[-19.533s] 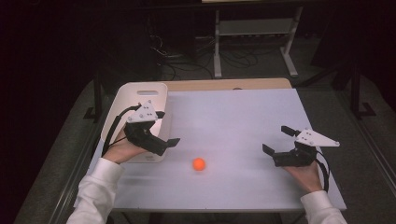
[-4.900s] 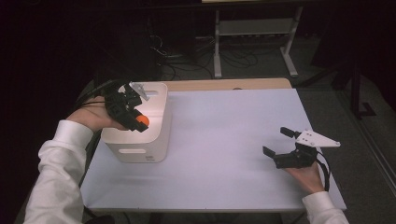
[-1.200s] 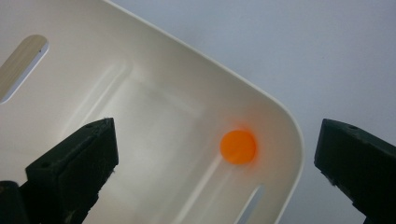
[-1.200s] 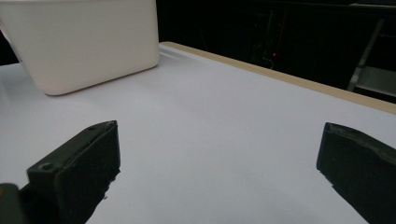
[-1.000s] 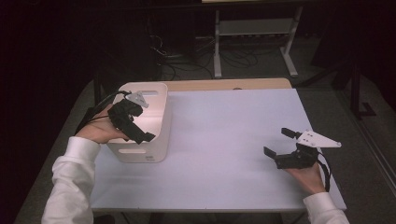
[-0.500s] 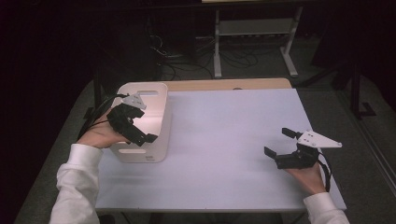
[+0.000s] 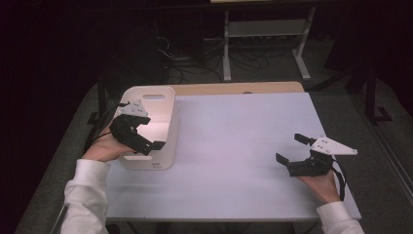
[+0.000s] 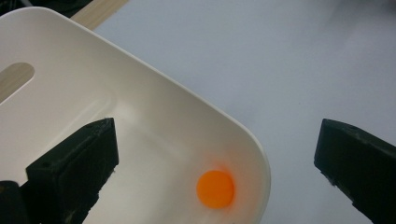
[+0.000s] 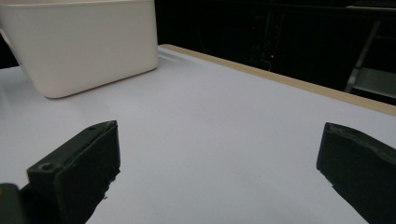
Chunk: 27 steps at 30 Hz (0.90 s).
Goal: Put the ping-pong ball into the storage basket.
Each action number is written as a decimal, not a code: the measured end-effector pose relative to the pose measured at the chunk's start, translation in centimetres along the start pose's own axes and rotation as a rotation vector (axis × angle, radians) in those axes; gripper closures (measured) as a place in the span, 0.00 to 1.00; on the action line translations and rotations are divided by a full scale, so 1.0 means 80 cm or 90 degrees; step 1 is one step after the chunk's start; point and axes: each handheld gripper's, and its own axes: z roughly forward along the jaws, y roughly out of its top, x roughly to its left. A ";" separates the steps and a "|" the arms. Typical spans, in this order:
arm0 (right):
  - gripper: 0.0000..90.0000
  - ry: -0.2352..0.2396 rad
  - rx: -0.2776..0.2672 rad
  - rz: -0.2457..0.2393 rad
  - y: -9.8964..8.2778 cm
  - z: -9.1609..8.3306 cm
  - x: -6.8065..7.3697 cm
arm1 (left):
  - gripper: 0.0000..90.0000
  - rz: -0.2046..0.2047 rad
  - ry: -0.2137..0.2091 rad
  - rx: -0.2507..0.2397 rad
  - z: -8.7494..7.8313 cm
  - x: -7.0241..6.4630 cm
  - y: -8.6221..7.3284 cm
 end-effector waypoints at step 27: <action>0.00 -0.002 0.006 0.002 -0.001 -0.001 0.003 | 0.00 -0.061 0.030 -0.144 -0.010 -0.015 -0.038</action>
